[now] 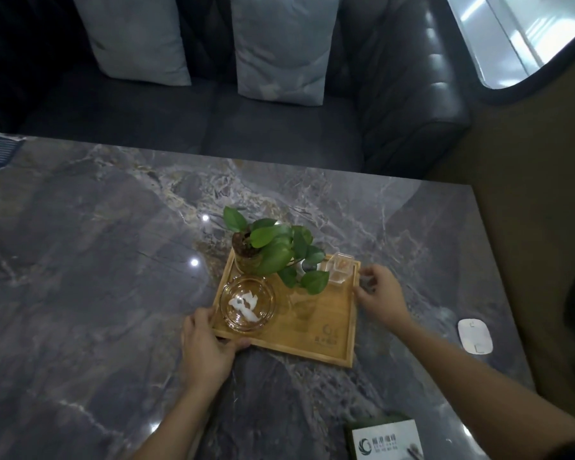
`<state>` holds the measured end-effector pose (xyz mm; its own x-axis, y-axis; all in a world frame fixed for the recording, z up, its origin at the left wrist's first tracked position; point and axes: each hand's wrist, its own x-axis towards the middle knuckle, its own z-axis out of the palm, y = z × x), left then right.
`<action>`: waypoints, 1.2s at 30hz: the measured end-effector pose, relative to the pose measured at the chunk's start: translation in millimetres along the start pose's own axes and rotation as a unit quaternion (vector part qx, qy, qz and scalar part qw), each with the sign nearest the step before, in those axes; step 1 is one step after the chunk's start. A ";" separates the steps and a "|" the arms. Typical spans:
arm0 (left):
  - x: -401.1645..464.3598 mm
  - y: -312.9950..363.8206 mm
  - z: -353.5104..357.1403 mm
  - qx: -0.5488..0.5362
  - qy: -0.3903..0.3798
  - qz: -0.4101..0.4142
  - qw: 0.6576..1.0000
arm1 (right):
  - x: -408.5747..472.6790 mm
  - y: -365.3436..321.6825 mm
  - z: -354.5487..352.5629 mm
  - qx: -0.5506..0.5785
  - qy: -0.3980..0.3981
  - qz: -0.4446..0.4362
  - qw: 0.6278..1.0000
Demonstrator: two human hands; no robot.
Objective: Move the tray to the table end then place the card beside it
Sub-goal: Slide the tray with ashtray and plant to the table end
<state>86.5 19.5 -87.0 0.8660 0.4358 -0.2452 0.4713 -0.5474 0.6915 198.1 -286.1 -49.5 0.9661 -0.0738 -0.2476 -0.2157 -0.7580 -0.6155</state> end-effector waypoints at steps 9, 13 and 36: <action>1.1 0.5 0.8 -0.020 0.002 -0.002 1.000 | 35.3 -1.5 3.7 -0.053 -0.076 -0.036 0.995; 0.6 -1.6 1.7 -0.021 0.001 -0.003 1.000 | 37.9 1.0 6.5 -0.057 -0.071 -0.053 0.994; 21.8 13.6 3.9 -0.062 -0.001 0.010 0.998 | 31.6 31.5 8.2 -0.054 -0.024 -0.055 0.997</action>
<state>112.4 18.8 -85.6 0.8753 0.4244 -0.2317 0.4299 -0.4637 0.7747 220.7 -307.0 -82.9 0.9744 0.0422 -0.2207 -0.0904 -0.8256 -0.5570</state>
